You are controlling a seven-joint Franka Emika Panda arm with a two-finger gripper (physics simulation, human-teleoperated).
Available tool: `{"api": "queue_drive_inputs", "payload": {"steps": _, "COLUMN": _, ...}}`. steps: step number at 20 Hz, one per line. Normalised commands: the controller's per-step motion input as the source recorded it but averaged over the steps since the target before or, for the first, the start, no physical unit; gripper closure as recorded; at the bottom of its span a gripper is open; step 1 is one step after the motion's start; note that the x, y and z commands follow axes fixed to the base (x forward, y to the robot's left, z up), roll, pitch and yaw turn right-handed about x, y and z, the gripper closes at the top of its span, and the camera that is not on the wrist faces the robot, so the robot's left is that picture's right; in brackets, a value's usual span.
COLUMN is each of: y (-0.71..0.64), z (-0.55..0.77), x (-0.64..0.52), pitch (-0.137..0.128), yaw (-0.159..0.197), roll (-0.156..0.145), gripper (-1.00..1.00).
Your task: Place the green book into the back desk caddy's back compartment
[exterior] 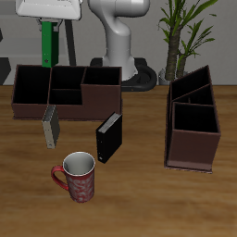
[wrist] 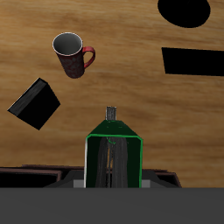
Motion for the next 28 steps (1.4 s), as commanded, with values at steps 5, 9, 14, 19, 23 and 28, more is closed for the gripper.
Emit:
{"api": "queue_drive_inputs", "payload": {"steps": 5, "y": -0.12, "z": 0.08, "x": -0.16, "pitch": -0.024, "yaw": 0.034, "roll": 0.071, "gripper": 1.00}}
{"api": "queue_drive_inputs", "payload": {"steps": 9, "y": -0.34, "z": 0.02, "x": -0.08, "pitch": 0.007, "yaw": 0.052, "roll": 0.050, "gripper": 1.00}}
{"api": "queue_drive_inputs", "payload": {"steps": 14, "y": -0.24, "z": -0.11, "x": -0.05, "pitch": 0.030, "yaw": 0.061, "roll": 0.012, "gripper": 1.00}}
{"api": "queue_drive_inputs", "payload": {"steps": 19, "y": -0.24, "z": -0.06, "x": 0.02, "pitch": -0.005, "yaw": -0.023, "roll": -0.054, "gripper": 1.00}}
{"api": "queue_drive_inputs", "payload": {"steps": 23, "y": -0.10, "z": -0.12, "x": -0.04, "pitch": -0.009, "yaw": -0.039, "roll": -0.047, "gripper": 1.00}}
{"api": "queue_drive_inputs", "payload": {"steps": 28, "y": -0.14, "z": -0.06, "x": -0.14, "pitch": -0.022, "yaw": -0.060, "roll": -0.044, "gripper": 1.00}}
